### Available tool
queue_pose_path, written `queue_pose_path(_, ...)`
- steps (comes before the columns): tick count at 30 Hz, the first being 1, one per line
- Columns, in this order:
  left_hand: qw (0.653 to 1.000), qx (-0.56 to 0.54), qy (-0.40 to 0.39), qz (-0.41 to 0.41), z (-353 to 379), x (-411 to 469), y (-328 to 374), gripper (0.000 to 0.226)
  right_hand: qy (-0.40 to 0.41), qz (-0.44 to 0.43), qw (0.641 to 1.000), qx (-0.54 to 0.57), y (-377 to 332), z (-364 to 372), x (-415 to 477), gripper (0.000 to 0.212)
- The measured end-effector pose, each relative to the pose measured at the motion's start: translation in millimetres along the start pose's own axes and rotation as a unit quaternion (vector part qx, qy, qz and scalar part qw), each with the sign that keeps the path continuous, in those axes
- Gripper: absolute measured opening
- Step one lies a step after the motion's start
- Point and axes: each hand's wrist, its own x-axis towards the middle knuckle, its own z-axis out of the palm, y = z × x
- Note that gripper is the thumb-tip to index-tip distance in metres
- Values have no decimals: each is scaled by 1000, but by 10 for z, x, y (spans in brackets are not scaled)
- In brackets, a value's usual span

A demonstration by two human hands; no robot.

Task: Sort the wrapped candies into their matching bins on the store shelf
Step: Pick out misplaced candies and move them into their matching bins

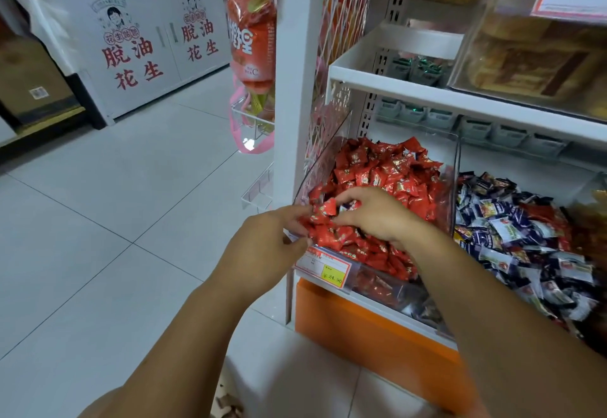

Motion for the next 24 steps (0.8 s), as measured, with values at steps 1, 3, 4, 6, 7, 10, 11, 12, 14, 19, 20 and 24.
queue_pose_path(1, 1000, 1, -2, 2, -12, -4, -1, 38, -3, 0, 1000, 24, -28, -88, -54, 26)
queue_pose_path(3, 1000, 2, 2, 4, -44, -6, -10, 41, 3, 4, 999, 54, -55, -245, -147, 21)
queue_pose_path(4, 1000, 1, 7, 6, -59, -5, -16, 44, 10, 7, 998, 69, -58, -302, -185, 22)
queue_pose_path(6, 1000, 5, 15, 8, -79, -4, -27, 48, 19, 7, 996, 84, -78, -370, -257, 25)
queue_pose_path(7, 1000, 7, 14, 8, -84, -5, -31, 49, 18, 5, 996, 84, -81, -385, -285, 27)
queue_pose_path(10, 1000, 8, 2, 12, -77, 3, -32, 49, 1, 1, 997, 81, -98, -403, -335, 31)
queue_pose_path(11, 1000, 3, -2, 16, -71, 6, -19, 48, 3, 1, 998, 70, -102, -400, -346, 32)
queue_pose_path(12, 1000, -5, -6, 18, -63, 13, -3, 47, 9, 4, 998, 57, -99, -388, -341, 33)
queue_pose_path(14, 1000, -19, -6, 24, -33, 30, 40, 46, 24, 3, 999, 42, -96, -363, -334, 35)
queue_pose_path(19, 997, -59, 6, 41, 109, 146, 156, 45, 10, -65, 997, 48, -76, -362, -312, 34)
queue_pose_path(20, 997, -70, 7, 43, 140, 173, 180, 46, 7, -76, 996, 53, -82, -366, -317, 32)
queue_pose_path(24, 994, -96, 16, 52, 251, 266, 238, 34, 5, -115, 991, 62, -117, -331, -353, 24)
